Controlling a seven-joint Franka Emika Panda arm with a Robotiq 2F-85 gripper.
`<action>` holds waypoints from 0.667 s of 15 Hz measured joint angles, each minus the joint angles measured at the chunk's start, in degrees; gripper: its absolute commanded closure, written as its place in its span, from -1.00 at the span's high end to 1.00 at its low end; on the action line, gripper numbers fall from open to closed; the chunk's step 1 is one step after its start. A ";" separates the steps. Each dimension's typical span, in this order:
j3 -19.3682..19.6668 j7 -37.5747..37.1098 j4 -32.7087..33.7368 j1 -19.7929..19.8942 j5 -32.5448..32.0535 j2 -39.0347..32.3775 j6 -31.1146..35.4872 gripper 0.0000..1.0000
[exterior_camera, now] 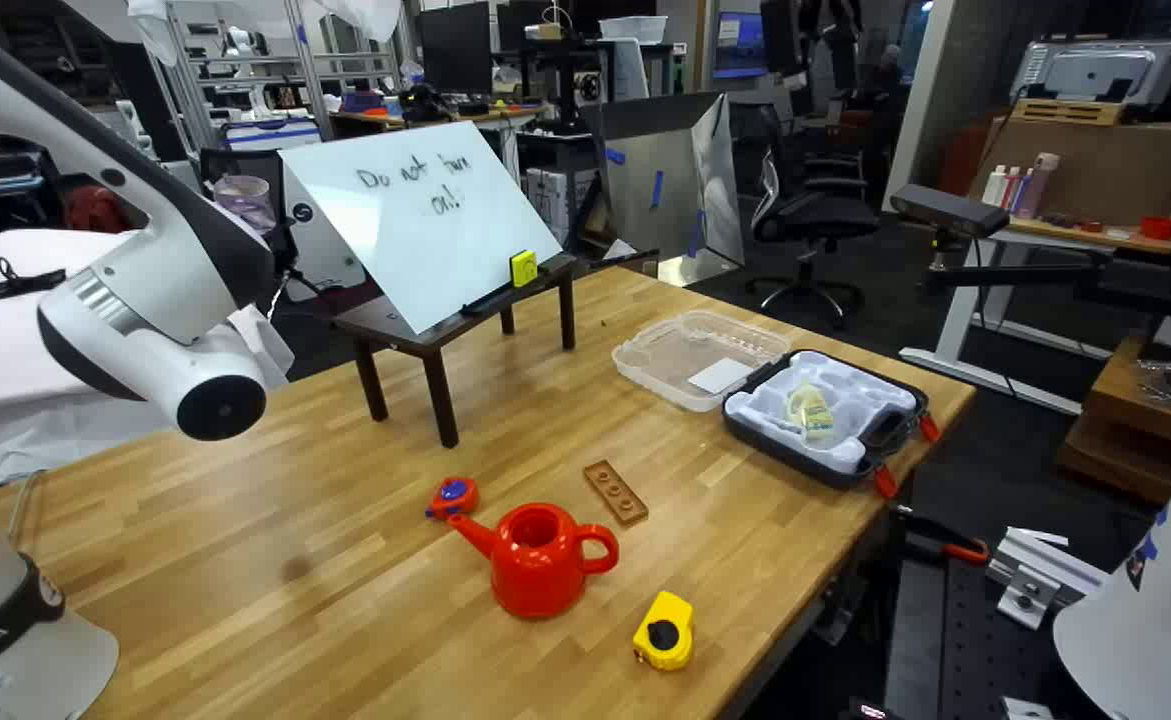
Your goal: Move the orange teapot to the right next to the black box
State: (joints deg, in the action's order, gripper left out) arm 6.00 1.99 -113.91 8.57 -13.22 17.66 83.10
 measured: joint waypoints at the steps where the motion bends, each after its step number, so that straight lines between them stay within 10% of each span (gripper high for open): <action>1: 0.00 -0.01 0.00 0.00 0.00 0.01 0.01 1.00; 10: -0.67 0.07 -0.05 -4.05 5.67 -3.94 0.54 1.00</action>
State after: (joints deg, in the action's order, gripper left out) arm 5.33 2.06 -113.96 4.53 -7.56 13.71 83.64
